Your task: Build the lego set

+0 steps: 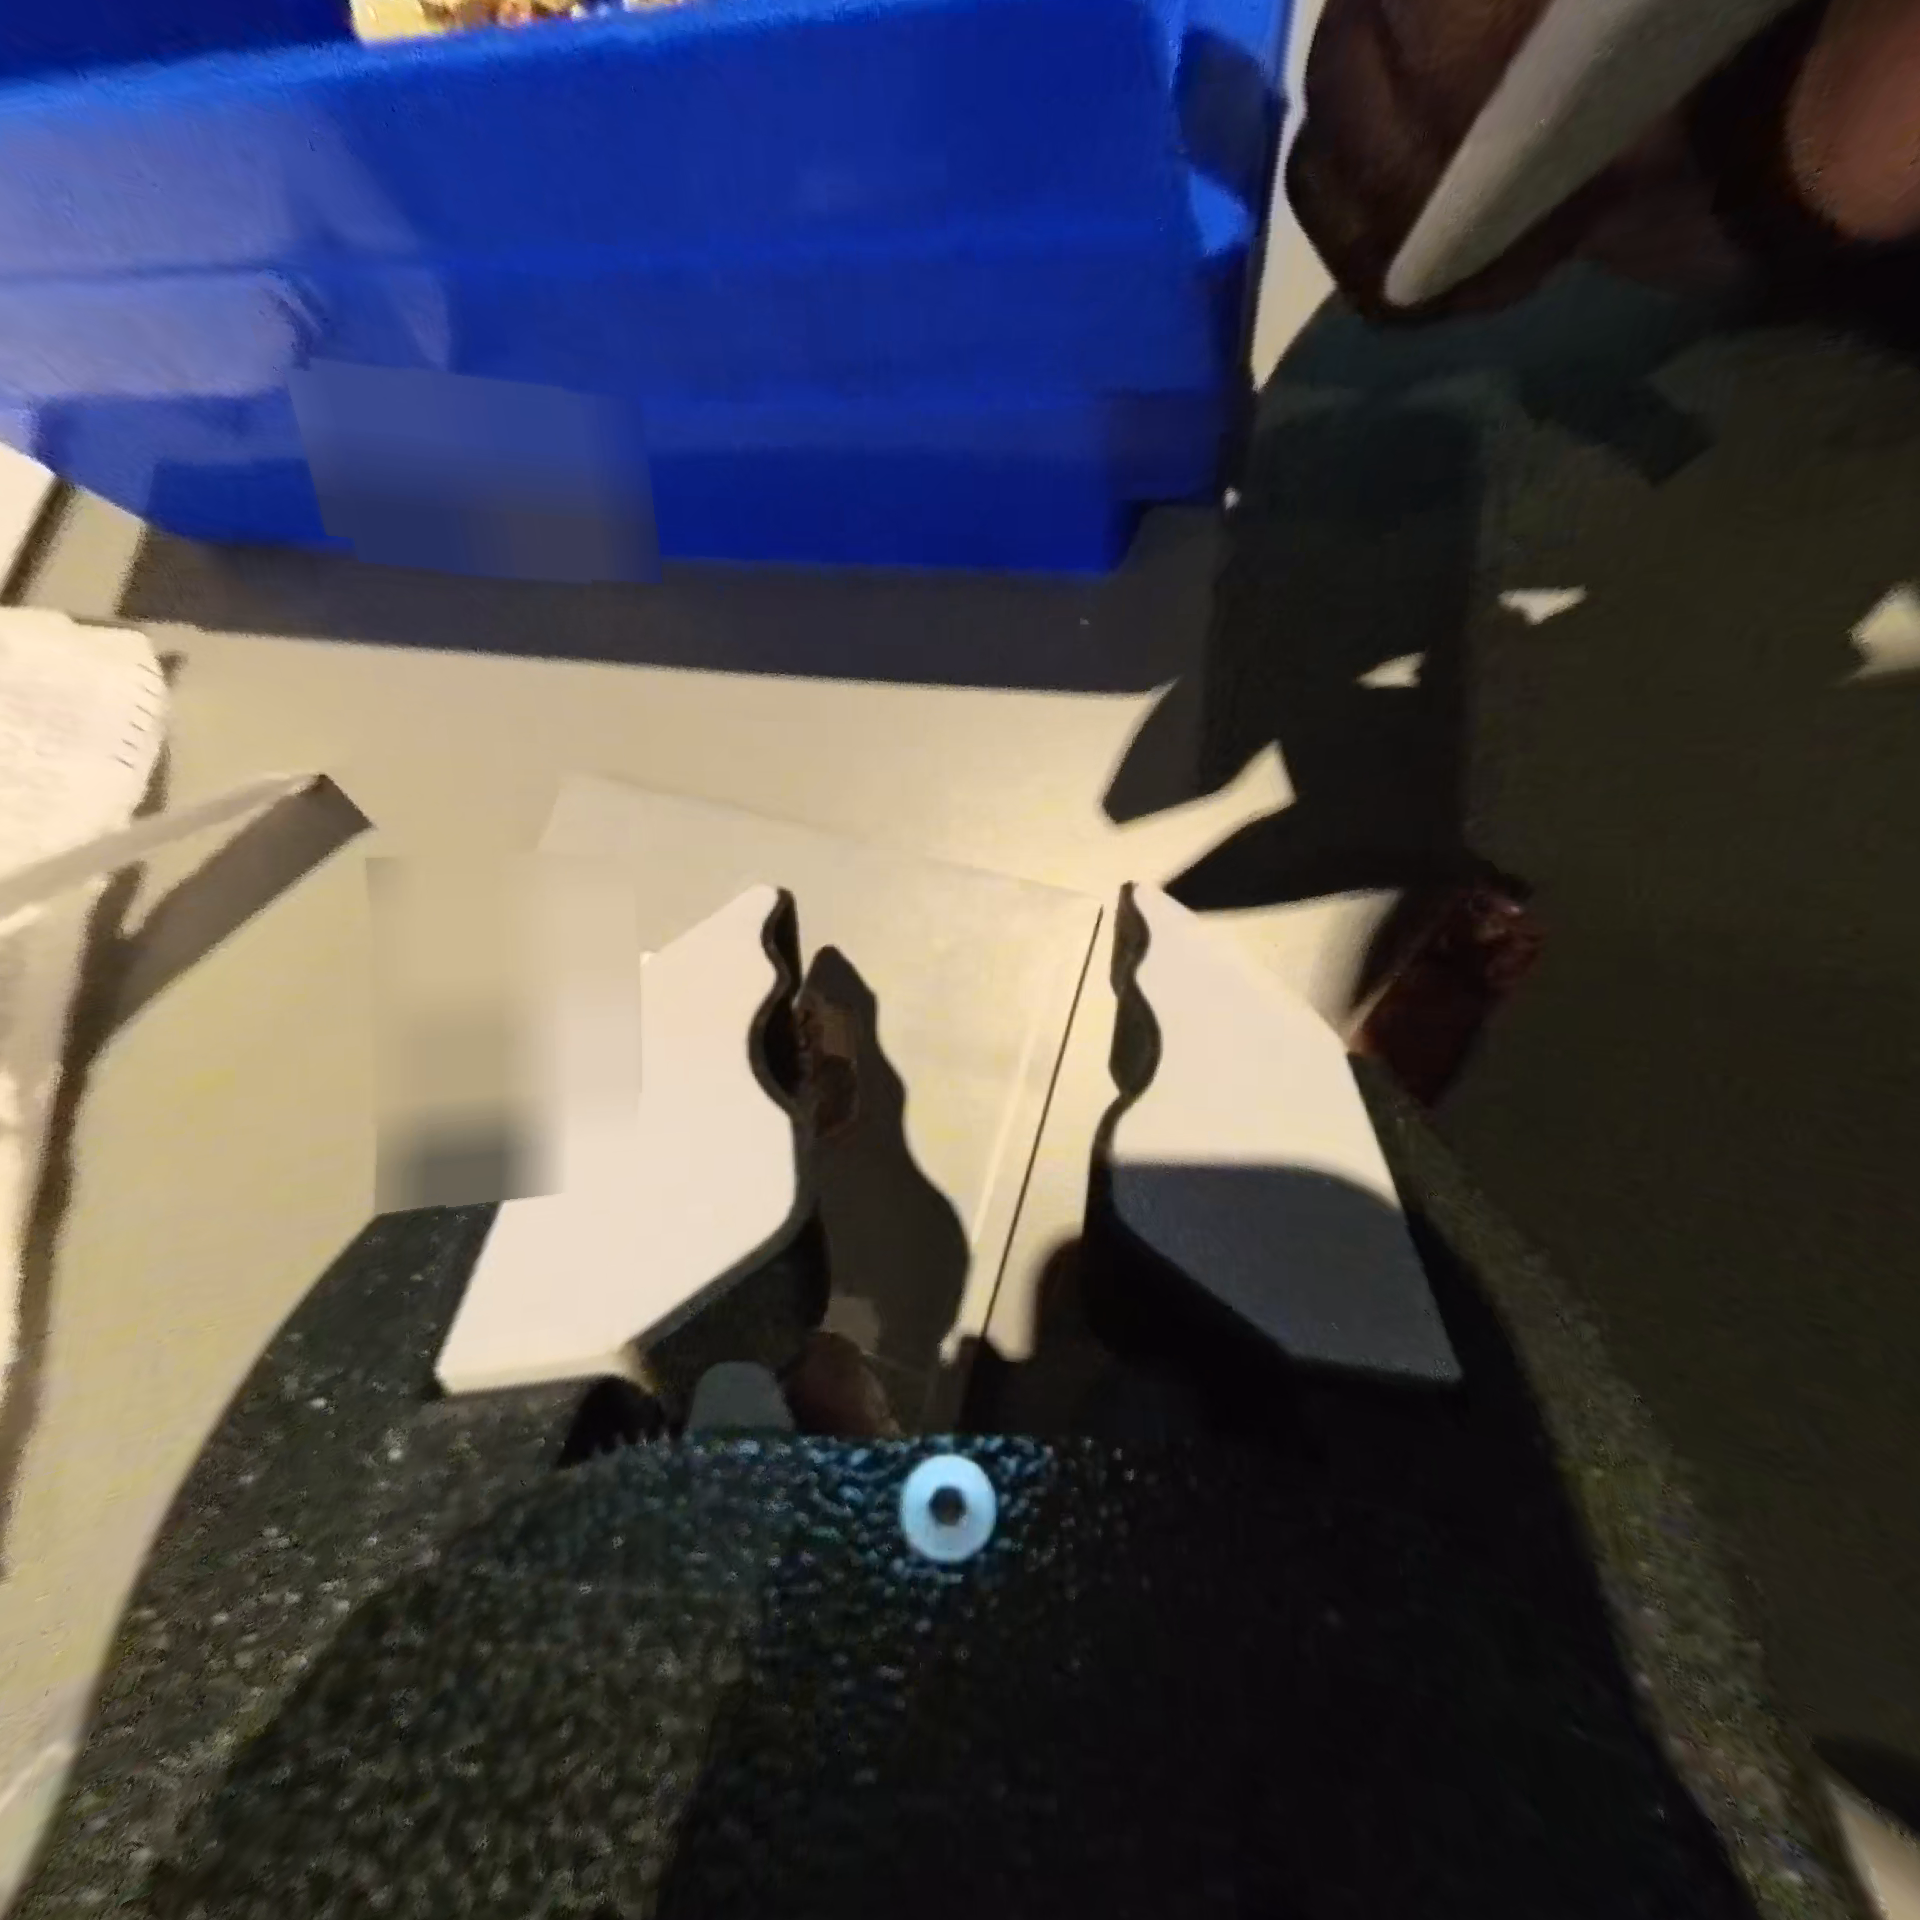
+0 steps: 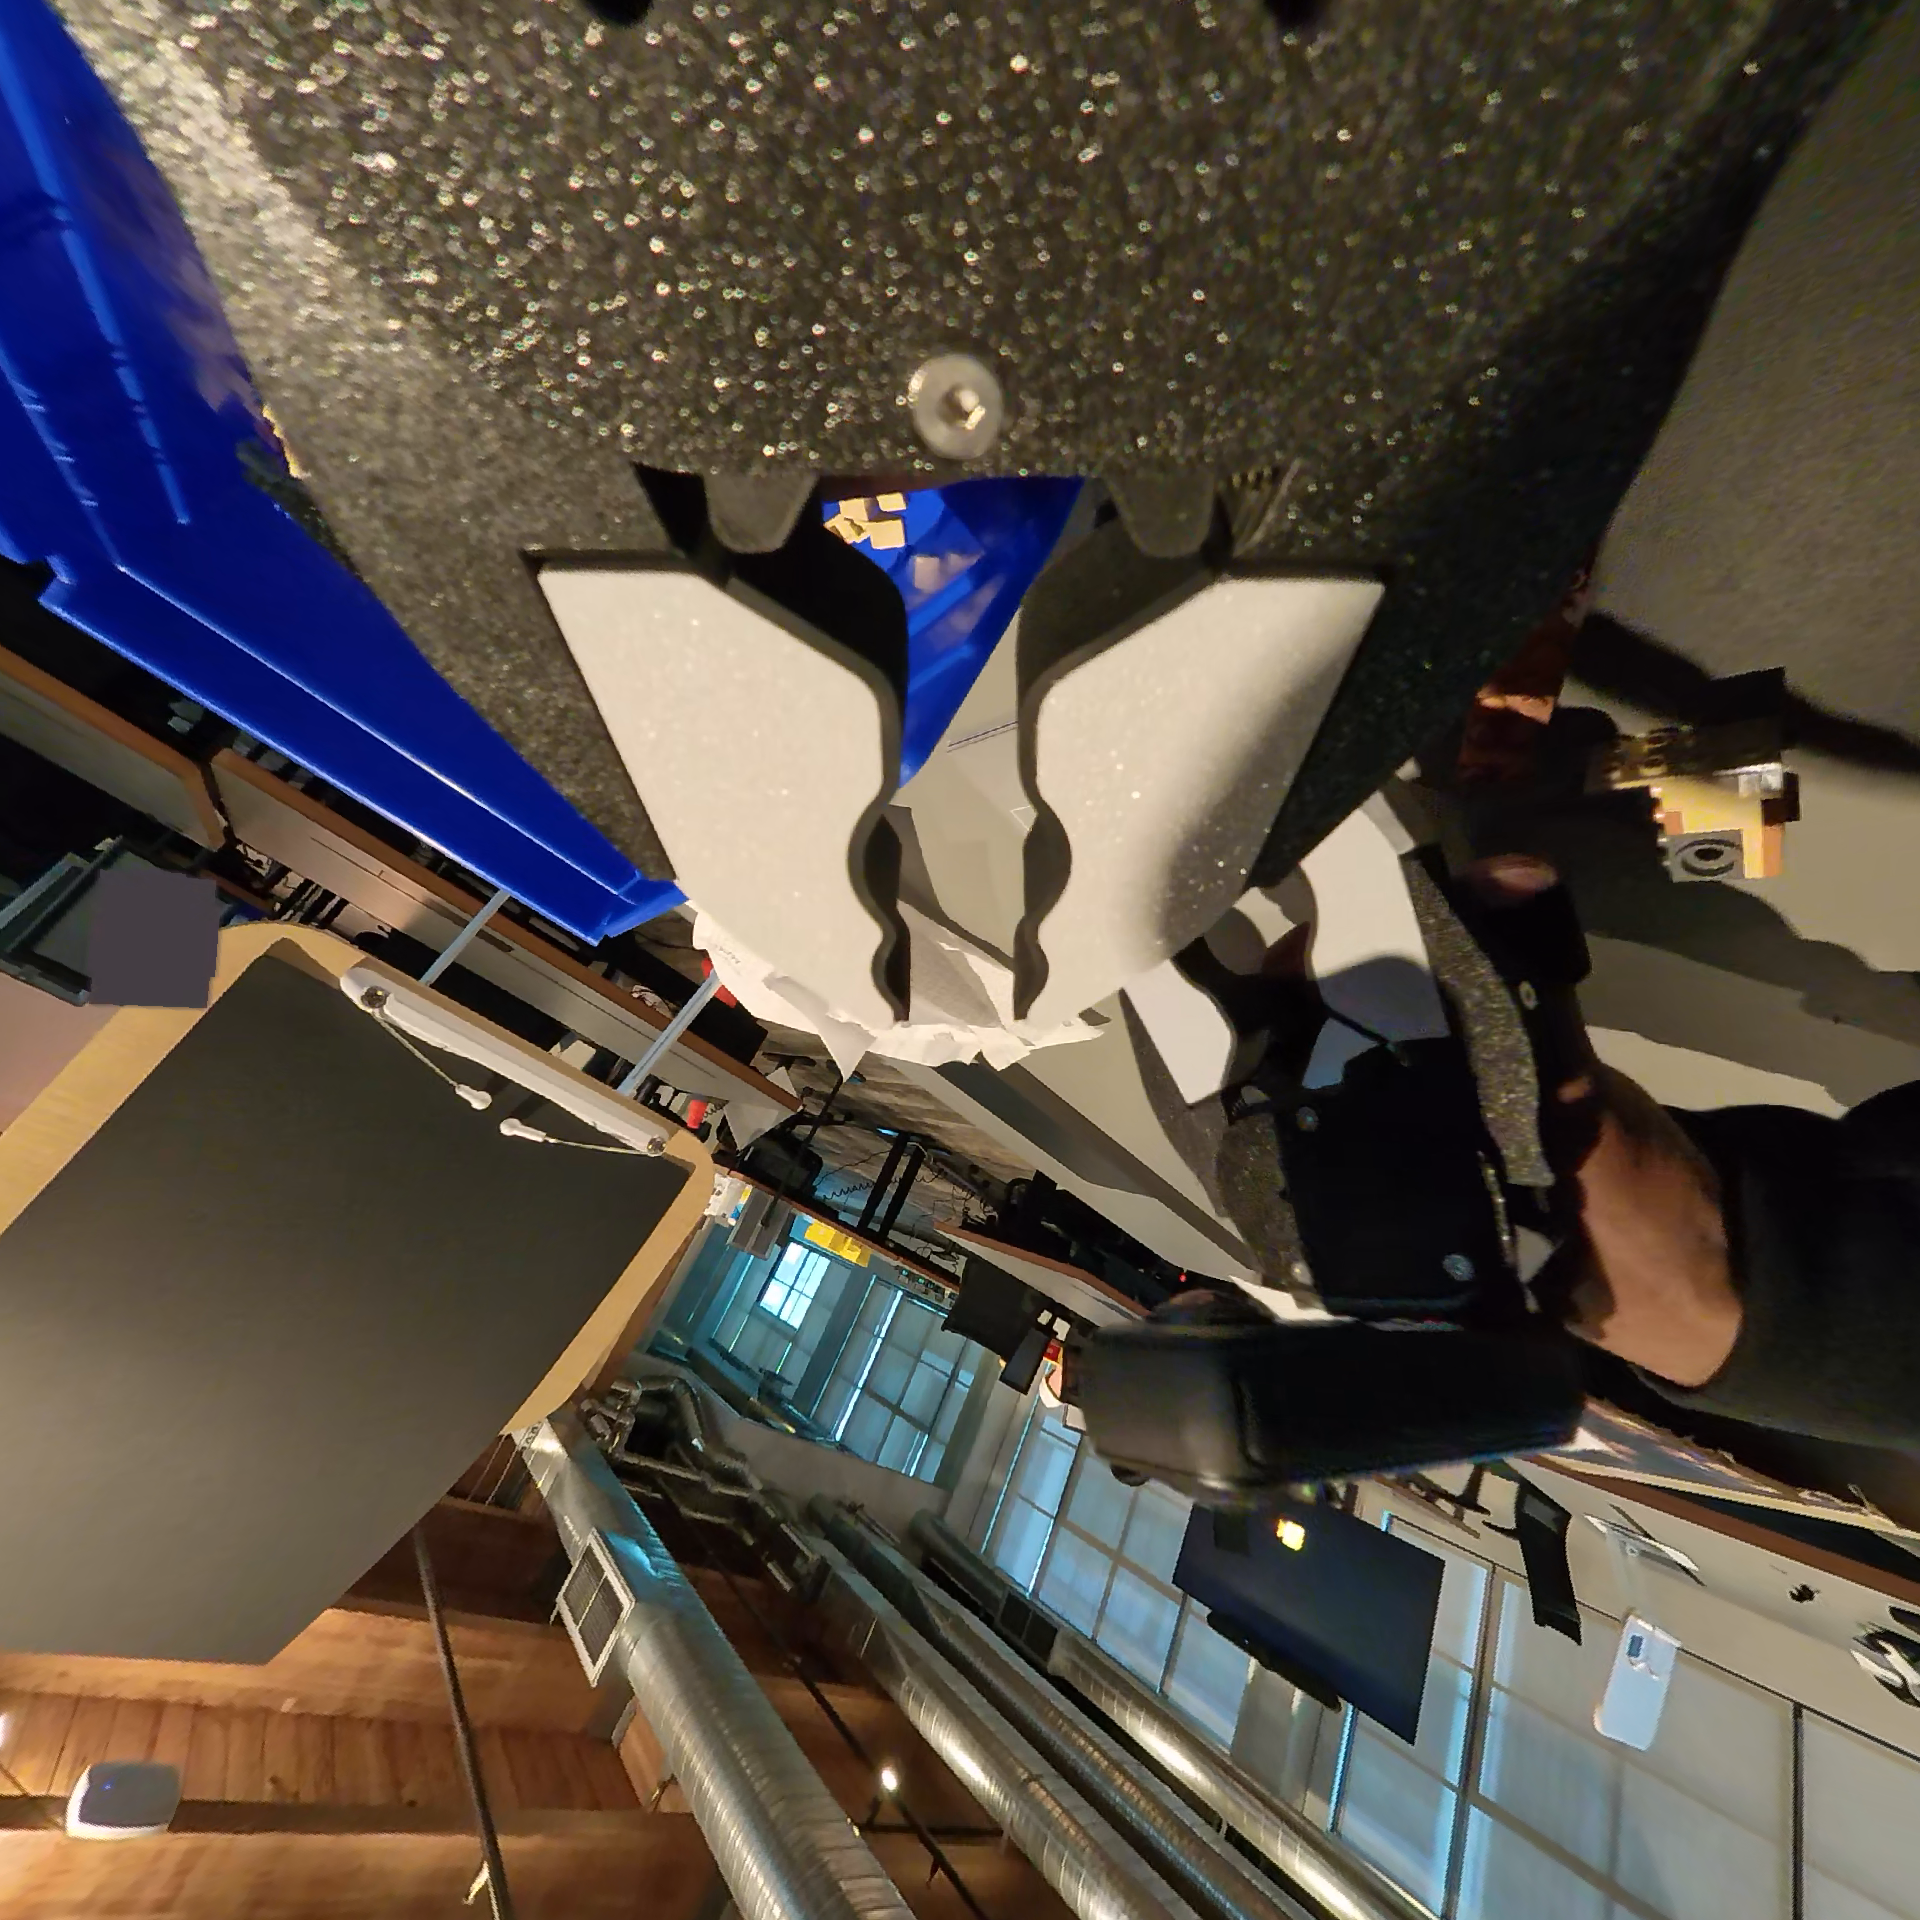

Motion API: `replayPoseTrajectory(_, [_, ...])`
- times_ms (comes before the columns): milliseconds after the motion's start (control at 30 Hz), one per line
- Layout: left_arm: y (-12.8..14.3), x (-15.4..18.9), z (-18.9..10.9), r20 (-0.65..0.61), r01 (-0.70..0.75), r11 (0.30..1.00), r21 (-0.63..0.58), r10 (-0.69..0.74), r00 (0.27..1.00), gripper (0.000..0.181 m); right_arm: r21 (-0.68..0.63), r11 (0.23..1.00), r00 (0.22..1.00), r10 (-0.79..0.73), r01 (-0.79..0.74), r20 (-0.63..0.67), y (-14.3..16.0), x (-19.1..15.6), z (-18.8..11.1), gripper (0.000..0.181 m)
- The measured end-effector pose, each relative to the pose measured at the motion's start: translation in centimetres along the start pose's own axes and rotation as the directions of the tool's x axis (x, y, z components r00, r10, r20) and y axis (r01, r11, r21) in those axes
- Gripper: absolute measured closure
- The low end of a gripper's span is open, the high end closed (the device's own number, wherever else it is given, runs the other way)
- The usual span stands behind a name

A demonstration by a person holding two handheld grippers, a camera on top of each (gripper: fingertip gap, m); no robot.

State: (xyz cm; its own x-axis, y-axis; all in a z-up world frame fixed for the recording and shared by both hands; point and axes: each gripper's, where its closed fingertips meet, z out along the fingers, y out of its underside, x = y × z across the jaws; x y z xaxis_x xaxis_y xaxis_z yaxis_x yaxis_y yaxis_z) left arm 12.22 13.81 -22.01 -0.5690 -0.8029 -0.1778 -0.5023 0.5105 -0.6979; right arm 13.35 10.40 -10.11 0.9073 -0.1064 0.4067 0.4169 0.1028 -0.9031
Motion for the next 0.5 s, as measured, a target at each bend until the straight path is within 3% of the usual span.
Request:
replayPoseTrajectory(233, [1.1,-0.2,0.8,0.021,0.033,0.997,-0.065,-0.032,0.999,0.122,-0.009,1.0,1.0,0.004,-0.004,0.005,0.2,-0.1,0.1,0.163])
replayPoseTrajectory(500, [1.0,-0.1,0.8,-0.014,0.09,0.995,-0.051,-0.091,0.996,0.124,-0.017,1.0,1.0,0.005,-0.005,0.013,0.3,-0.2,0.2,0.164])
